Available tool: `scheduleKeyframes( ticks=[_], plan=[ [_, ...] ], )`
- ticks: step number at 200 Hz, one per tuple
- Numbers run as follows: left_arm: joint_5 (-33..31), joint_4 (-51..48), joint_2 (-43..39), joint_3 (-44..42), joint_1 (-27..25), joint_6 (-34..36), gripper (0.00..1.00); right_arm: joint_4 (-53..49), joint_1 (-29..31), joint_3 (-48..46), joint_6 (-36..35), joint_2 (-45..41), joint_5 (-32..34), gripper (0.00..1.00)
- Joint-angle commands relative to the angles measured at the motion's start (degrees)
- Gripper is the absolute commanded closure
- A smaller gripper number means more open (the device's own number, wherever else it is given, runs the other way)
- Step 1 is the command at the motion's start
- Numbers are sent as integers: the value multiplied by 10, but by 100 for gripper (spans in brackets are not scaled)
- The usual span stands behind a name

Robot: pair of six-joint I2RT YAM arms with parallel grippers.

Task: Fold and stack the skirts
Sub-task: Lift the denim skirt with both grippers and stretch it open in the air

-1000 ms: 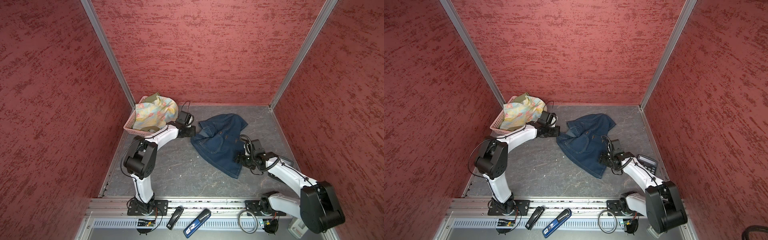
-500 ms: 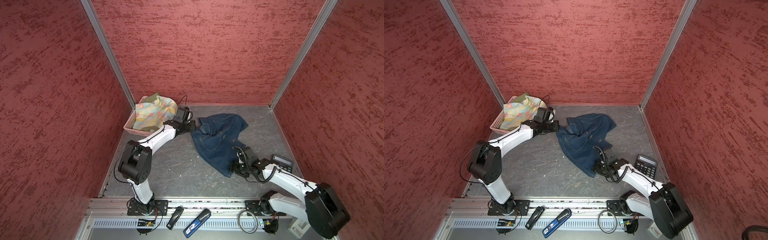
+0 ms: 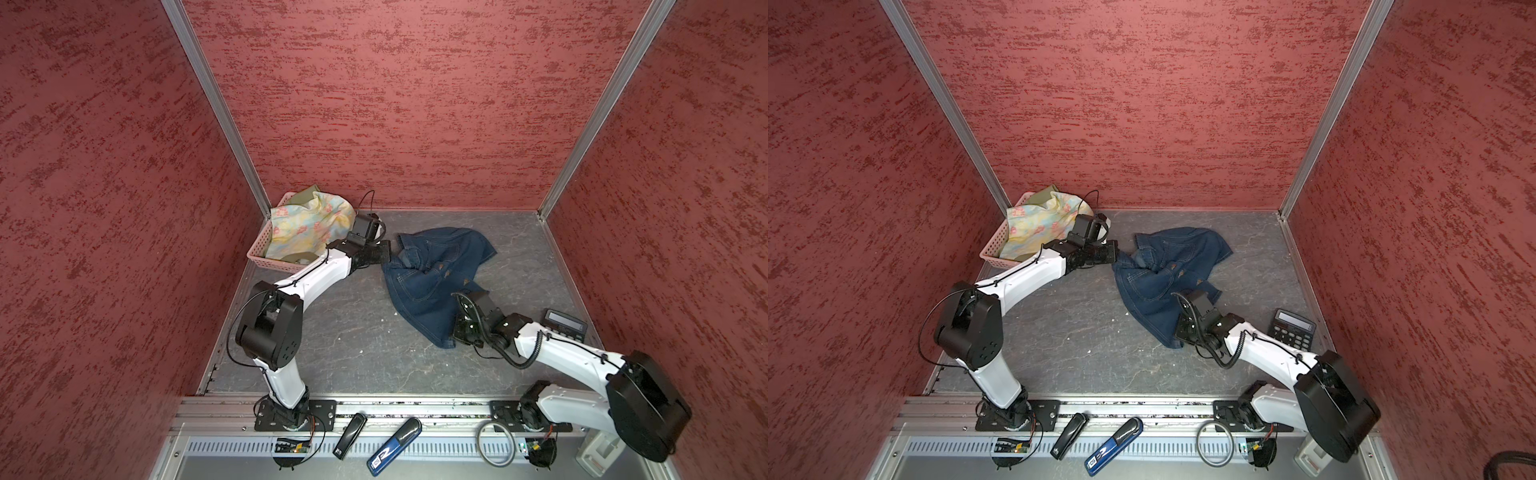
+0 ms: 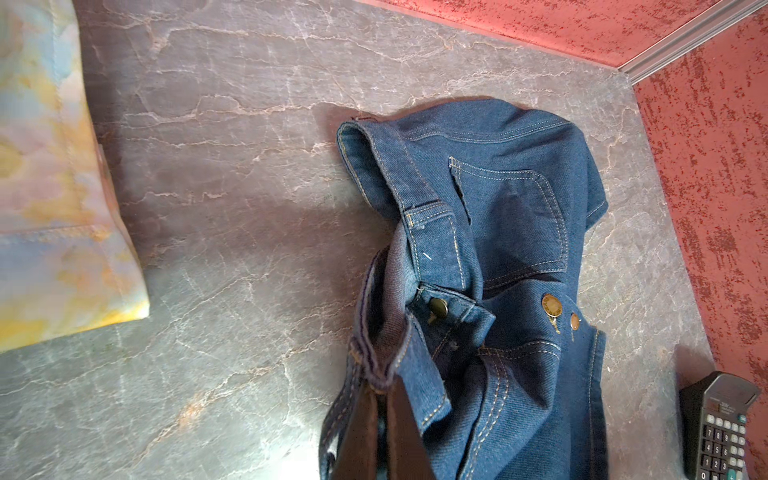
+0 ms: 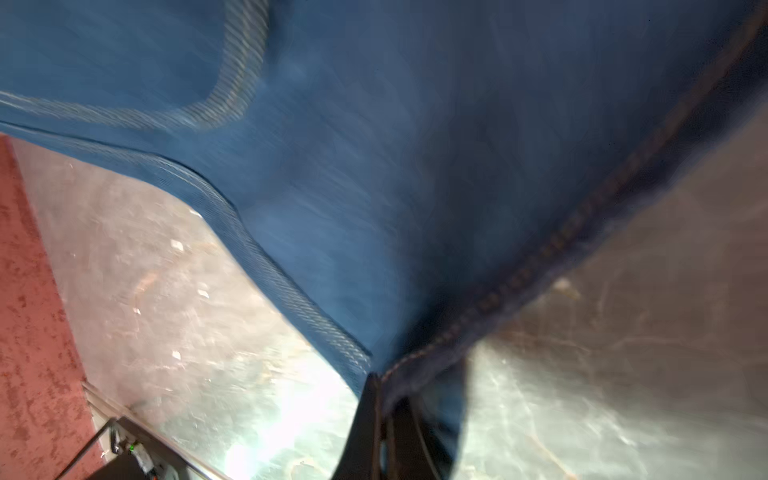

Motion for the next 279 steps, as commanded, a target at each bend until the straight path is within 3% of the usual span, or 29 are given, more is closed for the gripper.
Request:
scheduleKeyframes(
  ticks=[1, 38, 87, 110, 131, 180, 208, 250, 265, 279],
  plan=[
    [0, -9, -48, 44, 7, 8, 100, -102, -17, 141, -50, -34, 123, 100],
    [8, -44, -93, 139, 16, 0, 100, -179, -122, 377, -167, -29, 153, 100],
    [-7, -89, -133, 242, 20, 6, 100, -246, -219, 689, -264, 85, 135, 100],
    [5, -100, -103, 277, 43, 4, 100, -227, -294, 765, -272, 168, 63, 100],
    [20, -112, -51, 331, 64, 6, 100, -230, -345, 860, -286, 256, 40, 100],
    [48, -157, 50, 494, 81, 4, 100, -337, -404, 1249, -286, 469, -38, 100],
    [49, -146, 19, 453, 70, 9, 100, -326, -404, 1160, -310, 416, -62, 100],
    [50, -52, -143, 190, 67, -17, 100, -153, -400, 776, -304, 162, -60, 100],
    [49, -55, -176, 154, 68, -20, 100, -151, -400, 744, -304, 127, -64, 100],
    [51, -74, -192, 188, 64, -10, 100, -164, -400, 787, -308, 124, -65, 100]
  ],
)
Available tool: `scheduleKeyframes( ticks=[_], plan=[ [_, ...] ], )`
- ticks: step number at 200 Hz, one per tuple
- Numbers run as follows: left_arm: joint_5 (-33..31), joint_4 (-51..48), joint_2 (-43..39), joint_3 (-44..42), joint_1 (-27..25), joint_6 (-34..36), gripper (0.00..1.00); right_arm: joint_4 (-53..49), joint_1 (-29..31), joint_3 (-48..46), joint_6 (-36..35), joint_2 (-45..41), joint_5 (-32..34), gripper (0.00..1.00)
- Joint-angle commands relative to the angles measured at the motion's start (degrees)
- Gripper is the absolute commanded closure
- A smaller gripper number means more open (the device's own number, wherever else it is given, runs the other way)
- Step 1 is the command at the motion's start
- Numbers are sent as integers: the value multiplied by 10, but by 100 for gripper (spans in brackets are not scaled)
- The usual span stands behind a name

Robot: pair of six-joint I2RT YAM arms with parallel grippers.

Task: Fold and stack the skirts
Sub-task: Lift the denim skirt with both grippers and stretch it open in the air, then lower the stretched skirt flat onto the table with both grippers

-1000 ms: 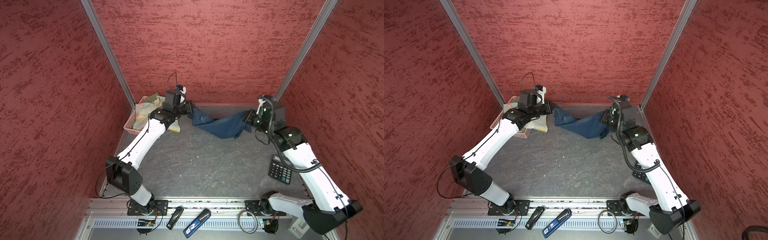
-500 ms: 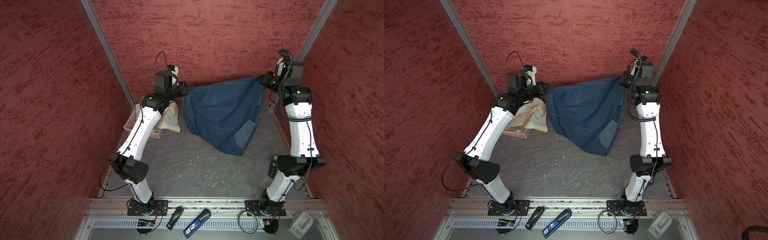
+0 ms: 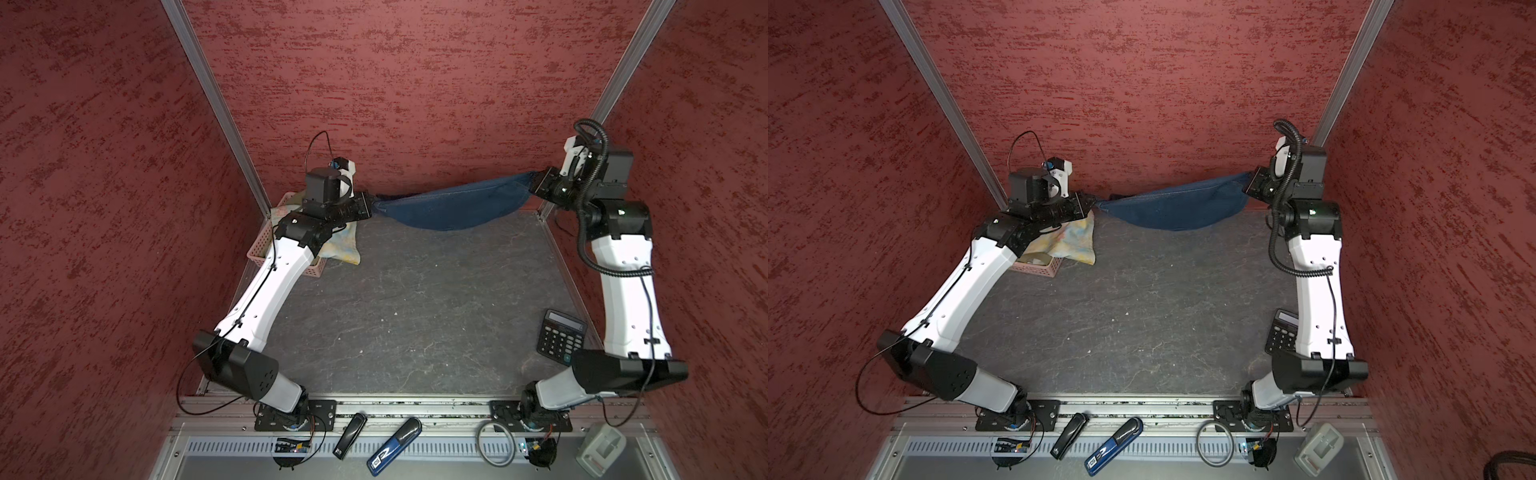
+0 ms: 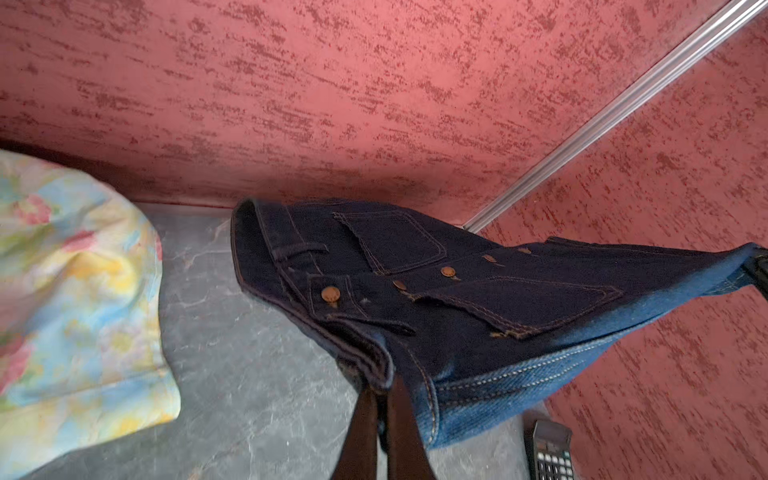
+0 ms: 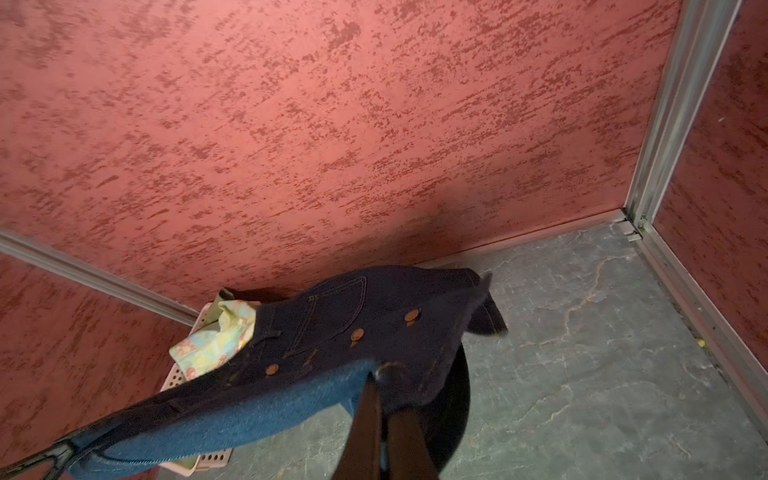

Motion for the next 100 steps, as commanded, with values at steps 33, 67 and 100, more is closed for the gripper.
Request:
scheduleKeyframes(
  ticks=[33, 67, 100],
  plan=[
    [-22, -10, -42, 130, -26, 33, 100, -21, -6, 248, -3, 55, 8, 100],
    [-5, 4, -5, 80, 2, 12, 100, 8, -7, 153, -6, 94, 3, 100],
    [10, 11, 31, 70, 14, 6, 100, 53, -10, 89, -2, 117, -7, 100]
  ],
)
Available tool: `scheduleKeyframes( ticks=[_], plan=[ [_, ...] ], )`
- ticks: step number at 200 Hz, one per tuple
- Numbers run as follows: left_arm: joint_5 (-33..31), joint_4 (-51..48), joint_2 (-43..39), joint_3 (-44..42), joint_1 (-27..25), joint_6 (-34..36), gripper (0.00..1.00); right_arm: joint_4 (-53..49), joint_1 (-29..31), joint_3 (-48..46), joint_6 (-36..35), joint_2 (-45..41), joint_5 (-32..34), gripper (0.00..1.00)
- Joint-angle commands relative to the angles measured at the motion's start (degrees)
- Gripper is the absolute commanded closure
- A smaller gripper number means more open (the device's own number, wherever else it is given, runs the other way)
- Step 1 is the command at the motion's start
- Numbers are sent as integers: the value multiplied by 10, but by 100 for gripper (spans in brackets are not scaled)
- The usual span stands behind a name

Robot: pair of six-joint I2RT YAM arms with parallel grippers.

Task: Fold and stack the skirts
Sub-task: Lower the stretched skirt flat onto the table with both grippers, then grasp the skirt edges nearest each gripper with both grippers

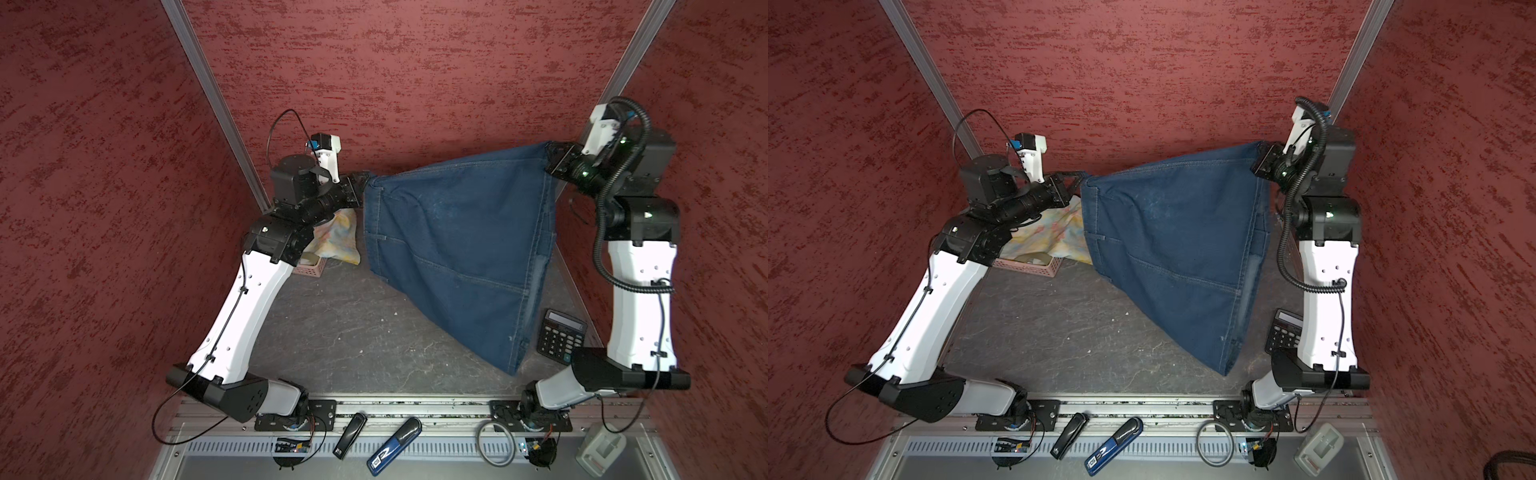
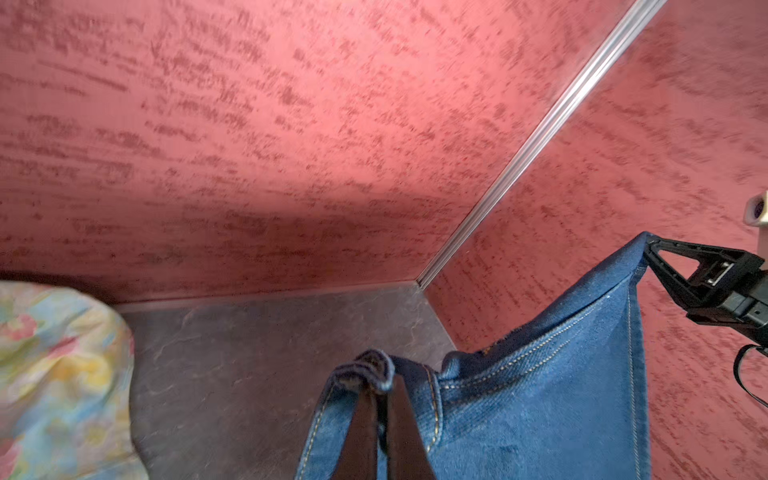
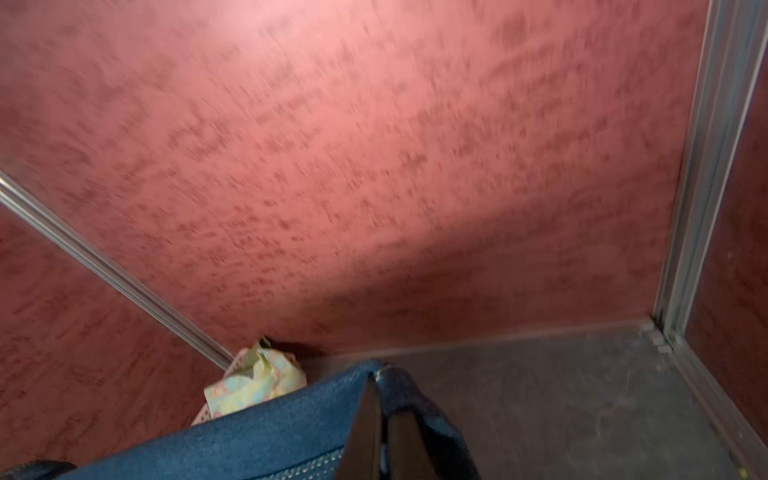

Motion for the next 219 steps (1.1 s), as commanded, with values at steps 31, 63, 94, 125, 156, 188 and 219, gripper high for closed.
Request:
scheduleKeyframes(
  ticks=[31, 63, 94, 125, 156, 188, 219],
  plan=[
    [4, -1, 44, 11, 25, 3, 100, 24, -10, 71, -10, 73, 6, 100],
    [4, 28, 27, -19, 28, -2, 100, -35, -10, 183, -15, 121, -20, 100],
    [-1, 98, -40, -165, 28, -32, 100, 54, -4, -65, -20, -18, -32, 100],
    [-55, 220, -121, -427, -11, -79, 100, 203, -5, -466, 13, -224, -60, 100],
    [-94, 306, -175, -607, -49, -86, 38, 249, -1, -697, 41, -339, -84, 73],
    [-116, 298, -212, -615, -49, -52, 10, 217, 0, -718, 34, -365, -56, 25],
    [-122, 281, -189, -559, -52, -29, 10, 195, 0, -677, 14, -359, -11, 16]
  ],
)
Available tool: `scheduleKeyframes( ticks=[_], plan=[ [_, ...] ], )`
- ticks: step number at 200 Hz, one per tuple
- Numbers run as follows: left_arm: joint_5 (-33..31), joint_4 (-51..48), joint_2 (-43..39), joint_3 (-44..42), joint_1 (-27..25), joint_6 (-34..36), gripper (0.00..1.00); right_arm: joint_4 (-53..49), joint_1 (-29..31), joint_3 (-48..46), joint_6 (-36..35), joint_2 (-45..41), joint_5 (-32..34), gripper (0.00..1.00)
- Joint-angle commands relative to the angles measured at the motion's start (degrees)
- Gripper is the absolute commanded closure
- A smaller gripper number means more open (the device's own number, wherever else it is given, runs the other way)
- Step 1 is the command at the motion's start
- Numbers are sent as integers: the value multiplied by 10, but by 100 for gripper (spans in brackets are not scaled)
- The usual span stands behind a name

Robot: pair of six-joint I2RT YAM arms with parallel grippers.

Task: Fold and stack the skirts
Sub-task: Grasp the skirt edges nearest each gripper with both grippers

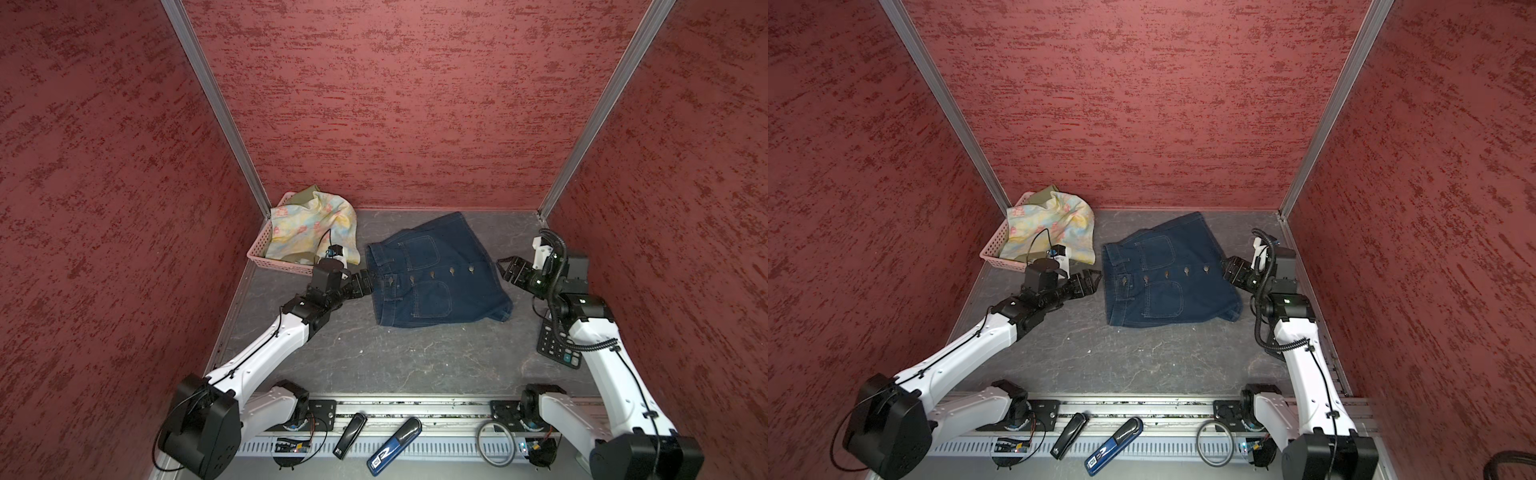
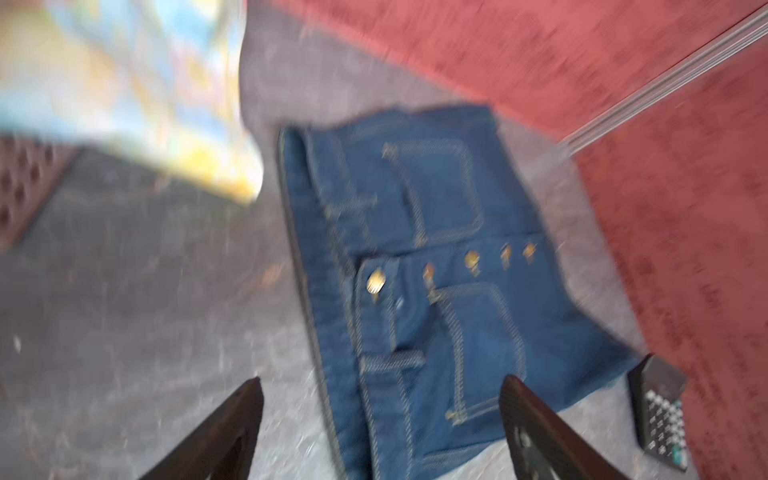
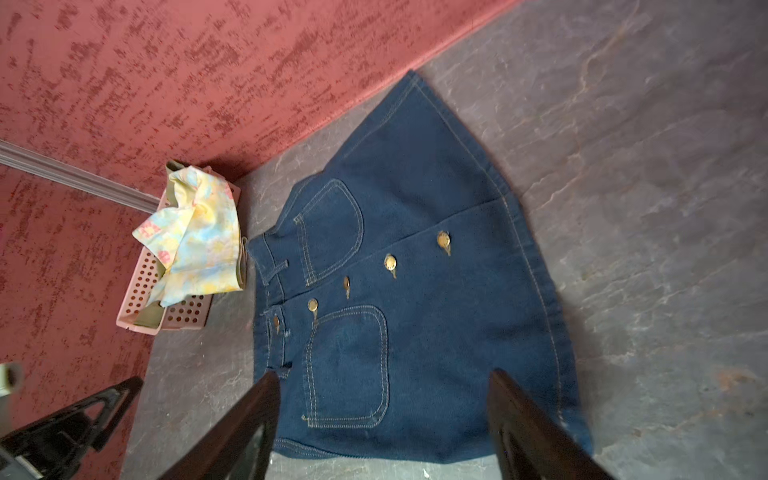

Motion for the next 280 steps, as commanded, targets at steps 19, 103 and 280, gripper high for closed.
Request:
scheduleKeyframes(
  ticks=[19, 103, 280],
  plan=[
    [-33, -12, 67, 100, -13, 37, 10, 12, -1, 68, -24, 48, 15, 17],
    [-70, -170, 321, 267, -67, 21, 32, 12, 28, 91, -40, 278, 38, 23],
    [-44, -170, 626, 524, 37, -13, 38, 20, 25, 475, -105, 685, 65, 24]
  ],
)
